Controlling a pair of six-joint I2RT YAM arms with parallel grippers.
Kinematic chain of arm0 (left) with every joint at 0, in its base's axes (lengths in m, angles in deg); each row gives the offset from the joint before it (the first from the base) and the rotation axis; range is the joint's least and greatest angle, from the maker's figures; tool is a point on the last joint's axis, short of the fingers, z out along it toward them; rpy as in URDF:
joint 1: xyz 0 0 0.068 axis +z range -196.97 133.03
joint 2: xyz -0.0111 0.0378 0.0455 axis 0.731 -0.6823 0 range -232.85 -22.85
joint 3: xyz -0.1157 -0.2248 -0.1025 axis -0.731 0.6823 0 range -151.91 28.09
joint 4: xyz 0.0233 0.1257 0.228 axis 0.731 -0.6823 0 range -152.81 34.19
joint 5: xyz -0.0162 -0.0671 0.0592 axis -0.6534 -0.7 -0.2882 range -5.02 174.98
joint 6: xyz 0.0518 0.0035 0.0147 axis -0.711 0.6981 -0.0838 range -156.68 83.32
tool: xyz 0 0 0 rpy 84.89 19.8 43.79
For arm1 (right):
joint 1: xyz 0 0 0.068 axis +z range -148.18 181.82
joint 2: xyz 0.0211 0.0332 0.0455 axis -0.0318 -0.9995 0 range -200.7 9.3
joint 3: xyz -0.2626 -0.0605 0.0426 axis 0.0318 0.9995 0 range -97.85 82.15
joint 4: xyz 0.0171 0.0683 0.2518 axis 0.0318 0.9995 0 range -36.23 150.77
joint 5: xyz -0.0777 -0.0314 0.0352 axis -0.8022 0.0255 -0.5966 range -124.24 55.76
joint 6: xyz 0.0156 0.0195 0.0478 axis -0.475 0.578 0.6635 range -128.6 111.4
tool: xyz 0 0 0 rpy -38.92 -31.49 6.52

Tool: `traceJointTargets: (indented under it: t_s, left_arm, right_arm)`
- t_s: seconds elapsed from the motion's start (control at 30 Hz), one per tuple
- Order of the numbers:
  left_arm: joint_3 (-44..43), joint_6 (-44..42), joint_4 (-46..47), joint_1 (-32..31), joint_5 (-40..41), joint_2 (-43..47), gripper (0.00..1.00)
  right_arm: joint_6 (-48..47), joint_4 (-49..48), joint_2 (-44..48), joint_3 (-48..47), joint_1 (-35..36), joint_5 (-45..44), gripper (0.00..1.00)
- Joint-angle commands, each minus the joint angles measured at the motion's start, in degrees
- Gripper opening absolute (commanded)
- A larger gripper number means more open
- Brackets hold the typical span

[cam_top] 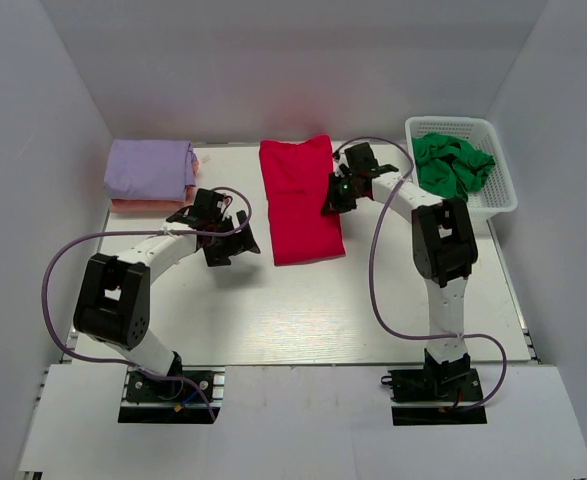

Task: Fold and stack the t-shirts
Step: Fold the folded rectangular tshirt in 1/3 of the way

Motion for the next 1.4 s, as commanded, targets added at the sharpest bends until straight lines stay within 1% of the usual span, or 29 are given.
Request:
traceJointTargets:
  t_s: [0.0,0.03,0.13,0.3,0.53,0.7,0.73,0.77,0.8,0.83,0.87,0.9,0.93,0.97,1.07,1.1,1.27,1.37]
  left_arm:
    - [0.4,0.0,1.8,-0.2,-1.6,0.5,1.00]
    - [0.4,0.0,2.5,-0.2,-2.4,0.5,1.00]
    - [-0.2,0.0,3.1,-0.2,-3.7,-0.7,1.00]
    - [-0.7,0.0,5.4,-0.2,-5.7,-1.8,1.00]
    - [-4.5,0.0,4.8,-0.2,-7.4,-5.6,1.00]
    - [-5.7,0.0,4.3,-0.2,-7.4,-5.6,1.00]
    - [-5.7,0.0,4.3,-0.2,-7.4,-5.6,1.00]
    - [-5.7,0.0,4.3,-0.2,-7.4,-5.6,1.00]
    - [-6.2,0.0,3.7,-0.2,-7.4,-5.6,1.00]
    - [-6.2,-0.5,3.7,-0.2,-7.4,-5.6,1.00]
    - [-6.2,-0.5,3.2,-0.7,-7.4,-6.2,1.00]
    - [-6.7,-1.4,3.2,-0.7,-7.4,-6.2,1.00]
    - [-7.3,-1.4,2.5,-1.4,-6.7,-6.2,1.00]
    - [-7.3,-1.9,2.5,-2.0,-6.1,-6.2,1.00]
    - [-9.3,-2.4,2.5,-3.4,-6.0,-7.5,1.00]
    - [-9.3,-2.4,2.0,-4.3,-6.0,-7.5,1.00]
    - [-9.8,-2.4,2.0,-6.6,-5.4,-8.0,1.00]
    - [-9.8,-2.4,2.0,-7.7,-4.2,-6.8,1.00]
  right_arm:
    - [-2.3,-4.8,4.1,0.2,-0.8,3.9,0.00]
    - [-2.8,-5.5,4.0,0.8,-0.8,7.4,0.00]
    - [-4.0,-6.8,3.3,1.3,-1.7,10.8,0.00]
    - [-3.9,-7.7,0.6,2.4,-3.6,10.0,0.00]
    - [-4.2,-8.2,-4.4,2.4,-5.5,12.7,0.00]
    - [-2.3,-9.6,-7.0,3.0,-6.6,12.5,0.00]
    - [-2.1,-9.7,-7.2,3.4,-6.7,12.3,0.03]
    - [-1.8,-9.2,-7.3,3.3,-7.0,12.0,0.07]
    - [-1.5,-8.7,-7.6,2.8,-7.2,10.8,0.22]
    - [-1.4,-8.4,-7.5,2.5,-7.4,10.4,0.28]
    - [-1.5,-7.7,-7.4,2.3,-7.4,9.2,0.36]
    - [-1.3,-7.1,-6.4,1.7,-7.2,8.7,0.59]
    - [-1.7,-6.5,-5.8,1.5,-7.3,8.3,0.76]
    - [-2.0,-6.0,-5.3,1.4,-7.0,8.1,0.90]
    - [-1.6,-5.2,-2.2,0.7,-7.2,8.3,0.90]
    - [-1.7,-4.9,1.0,0.7,-7.2,7.5,0.90]
    - [-0.9,-2.4,6.1,1.1,-7.2,0.7,0.90]
    - [-1.6,-1.5,8.3,1.1,-7.1,-1.2,0.90]
